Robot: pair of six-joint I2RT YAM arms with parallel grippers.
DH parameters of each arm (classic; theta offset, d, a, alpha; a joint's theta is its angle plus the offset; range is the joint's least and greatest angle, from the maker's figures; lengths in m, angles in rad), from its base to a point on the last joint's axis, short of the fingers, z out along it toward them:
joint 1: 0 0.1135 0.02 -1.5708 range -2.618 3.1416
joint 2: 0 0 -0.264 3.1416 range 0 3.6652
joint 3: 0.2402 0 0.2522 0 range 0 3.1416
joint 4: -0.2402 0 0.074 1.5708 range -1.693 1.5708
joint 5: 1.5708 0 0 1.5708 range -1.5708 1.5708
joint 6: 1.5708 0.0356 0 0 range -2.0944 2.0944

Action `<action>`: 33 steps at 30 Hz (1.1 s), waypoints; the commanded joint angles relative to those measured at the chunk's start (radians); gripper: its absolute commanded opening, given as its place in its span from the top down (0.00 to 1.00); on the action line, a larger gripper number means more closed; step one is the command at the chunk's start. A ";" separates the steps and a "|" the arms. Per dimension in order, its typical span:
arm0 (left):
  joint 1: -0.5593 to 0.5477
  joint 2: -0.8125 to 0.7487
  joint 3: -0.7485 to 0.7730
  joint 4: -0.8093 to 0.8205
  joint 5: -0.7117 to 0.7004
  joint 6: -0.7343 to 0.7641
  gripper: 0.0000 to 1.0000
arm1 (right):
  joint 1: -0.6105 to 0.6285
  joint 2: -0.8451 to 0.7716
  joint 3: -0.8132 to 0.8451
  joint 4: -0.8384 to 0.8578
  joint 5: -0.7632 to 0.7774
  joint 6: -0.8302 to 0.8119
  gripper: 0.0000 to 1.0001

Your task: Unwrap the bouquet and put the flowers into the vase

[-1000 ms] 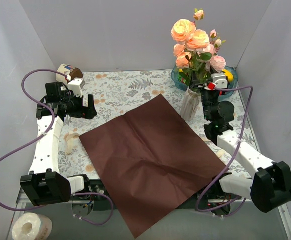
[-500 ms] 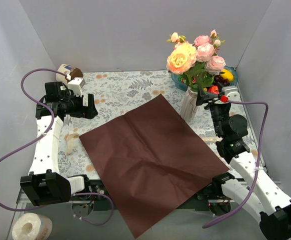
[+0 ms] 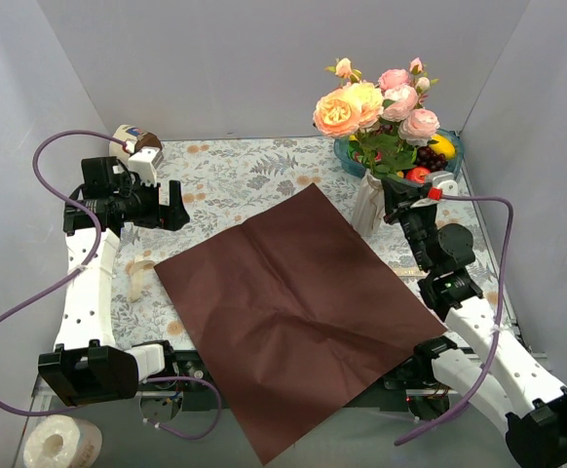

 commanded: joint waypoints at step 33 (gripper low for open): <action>0.002 -0.035 0.036 -0.024 -0.009 0.029 0.02 | 0.035 0.369 0.176 0.296 0.106 -0.202 0.99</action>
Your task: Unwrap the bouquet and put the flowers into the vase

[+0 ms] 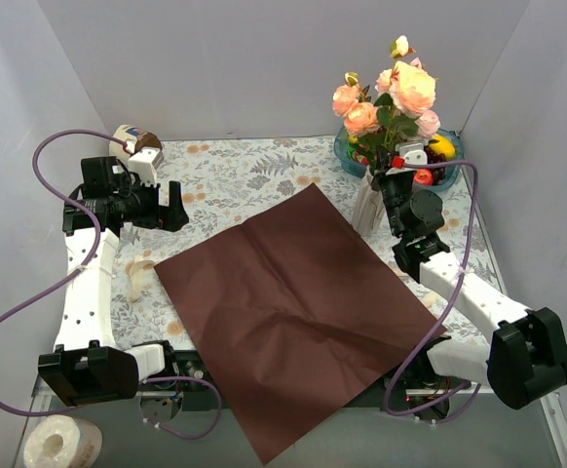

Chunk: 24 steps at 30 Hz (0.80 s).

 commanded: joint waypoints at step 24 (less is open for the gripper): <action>0.002 -0.053 0.011 -0.019 0.011 -0.041 0.02 | 0.098 -0.565 0.048 -0.994 -0.122 0.144 0.09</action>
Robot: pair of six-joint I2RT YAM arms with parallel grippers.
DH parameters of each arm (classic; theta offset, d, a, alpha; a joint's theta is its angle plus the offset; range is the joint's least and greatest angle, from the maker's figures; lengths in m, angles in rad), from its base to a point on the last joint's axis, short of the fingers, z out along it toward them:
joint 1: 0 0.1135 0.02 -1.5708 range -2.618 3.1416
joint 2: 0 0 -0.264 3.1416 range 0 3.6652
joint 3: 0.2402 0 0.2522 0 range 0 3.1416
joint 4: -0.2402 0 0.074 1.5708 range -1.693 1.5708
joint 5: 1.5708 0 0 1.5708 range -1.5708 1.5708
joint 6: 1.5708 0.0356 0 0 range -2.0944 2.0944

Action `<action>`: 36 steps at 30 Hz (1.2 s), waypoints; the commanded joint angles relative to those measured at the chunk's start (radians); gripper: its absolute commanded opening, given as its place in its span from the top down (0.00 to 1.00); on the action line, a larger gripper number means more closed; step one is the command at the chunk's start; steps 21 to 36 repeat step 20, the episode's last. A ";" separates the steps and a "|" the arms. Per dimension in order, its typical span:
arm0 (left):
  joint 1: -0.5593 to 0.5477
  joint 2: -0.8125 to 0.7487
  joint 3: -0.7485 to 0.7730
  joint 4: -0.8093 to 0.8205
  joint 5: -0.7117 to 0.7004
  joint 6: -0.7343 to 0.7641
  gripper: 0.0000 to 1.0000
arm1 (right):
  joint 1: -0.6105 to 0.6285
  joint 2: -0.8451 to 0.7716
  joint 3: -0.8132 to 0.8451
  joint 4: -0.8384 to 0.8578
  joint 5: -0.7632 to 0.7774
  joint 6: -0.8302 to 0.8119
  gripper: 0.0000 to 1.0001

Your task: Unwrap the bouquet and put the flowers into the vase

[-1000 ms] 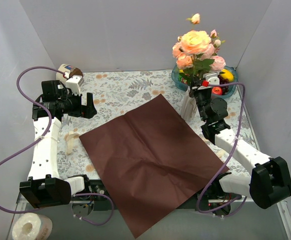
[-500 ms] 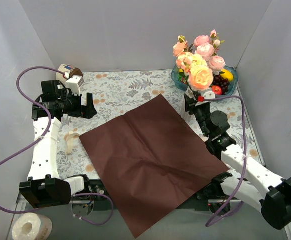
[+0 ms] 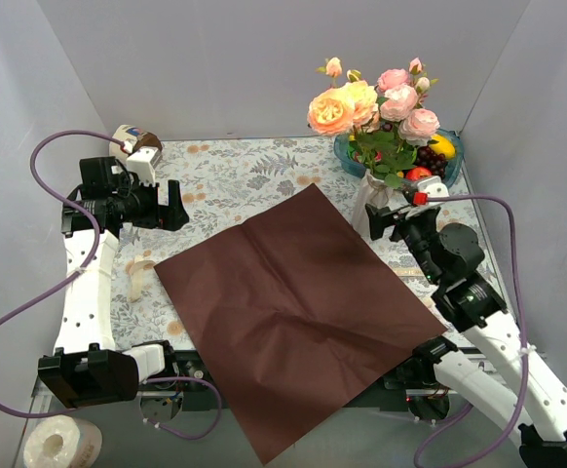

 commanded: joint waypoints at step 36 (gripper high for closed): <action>0.002 -0.050 -0.042 0.033 0.004 -0.115 0.02 | 0.002 -0.039 0.294 -0.679 0.133 0.252 0.02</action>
